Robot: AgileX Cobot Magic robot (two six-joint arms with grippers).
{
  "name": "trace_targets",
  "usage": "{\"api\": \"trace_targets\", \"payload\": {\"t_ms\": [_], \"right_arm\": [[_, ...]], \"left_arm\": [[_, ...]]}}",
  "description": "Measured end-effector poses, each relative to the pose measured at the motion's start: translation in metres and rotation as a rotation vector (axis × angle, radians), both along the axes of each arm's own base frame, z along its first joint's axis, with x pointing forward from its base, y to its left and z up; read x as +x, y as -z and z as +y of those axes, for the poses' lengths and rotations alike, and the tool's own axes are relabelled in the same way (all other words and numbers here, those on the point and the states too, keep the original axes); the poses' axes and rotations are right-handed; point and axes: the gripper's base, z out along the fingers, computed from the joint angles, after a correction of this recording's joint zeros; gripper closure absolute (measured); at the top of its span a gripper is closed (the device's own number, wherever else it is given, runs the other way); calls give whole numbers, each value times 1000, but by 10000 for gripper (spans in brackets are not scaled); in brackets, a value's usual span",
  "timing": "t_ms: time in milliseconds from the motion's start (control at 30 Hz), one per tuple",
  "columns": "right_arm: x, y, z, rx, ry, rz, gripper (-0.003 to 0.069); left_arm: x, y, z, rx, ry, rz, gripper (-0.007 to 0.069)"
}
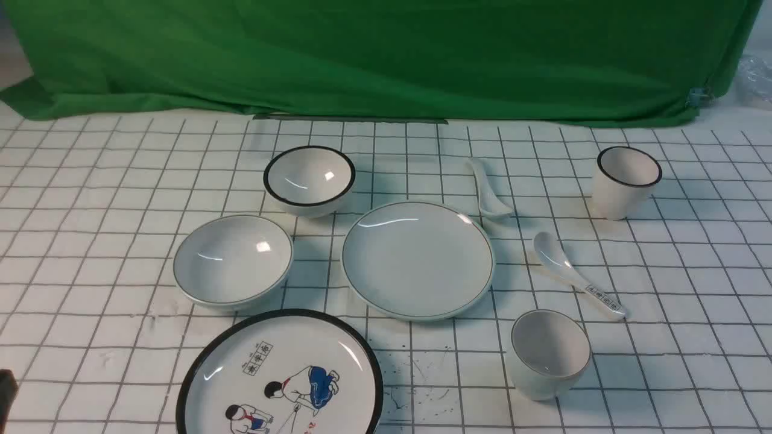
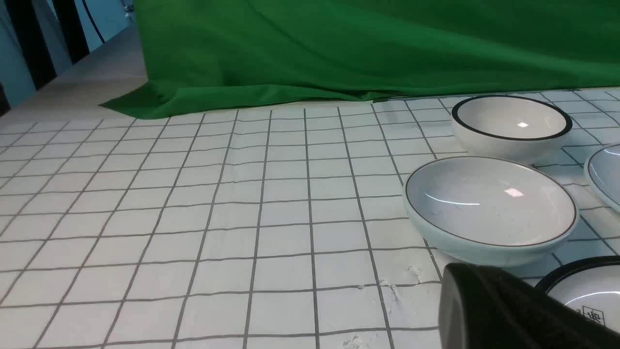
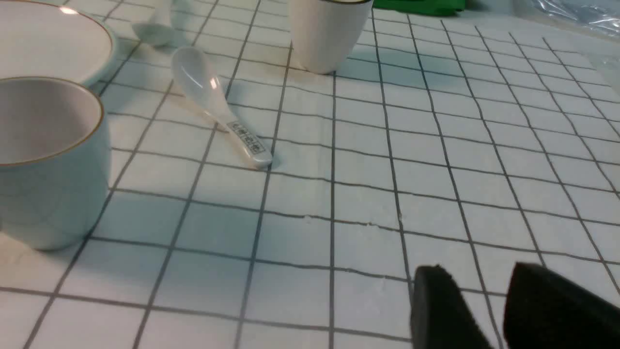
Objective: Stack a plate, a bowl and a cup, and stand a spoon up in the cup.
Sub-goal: Use the left arm to grab a blue rice bowl
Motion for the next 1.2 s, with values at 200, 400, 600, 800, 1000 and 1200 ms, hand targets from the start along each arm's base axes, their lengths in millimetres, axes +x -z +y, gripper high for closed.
{"api": "trace_targets", "payload": {"t_ms": [200, 400, 600, 800, 1000, 1200], "right_arm": [[0, 0, 0, 0, 0, 0, 411], [0, 0, 0, 0, 0, 0, 411], [0, 0, 0, 0, 0, 0, 411], [0, 0, 0, 0, 0, 0, 411], [4, -16, 2, 194, 28, -181, 411], [4, -37, -1, 859, 114, -406, 411]], "left_arm": [[0, 0, 0, 0, 0, 0, 622], [0, 0, 0, 0, 0, 0, 622], [0, -2, 0, -5, -2, -17, 622], [1, -16, 1, -388, -32, -176, 622], [-3, -34, 16, -850, -123, -432, 622], [-21, -90, 15, -875, 17, -719, 622]]}}
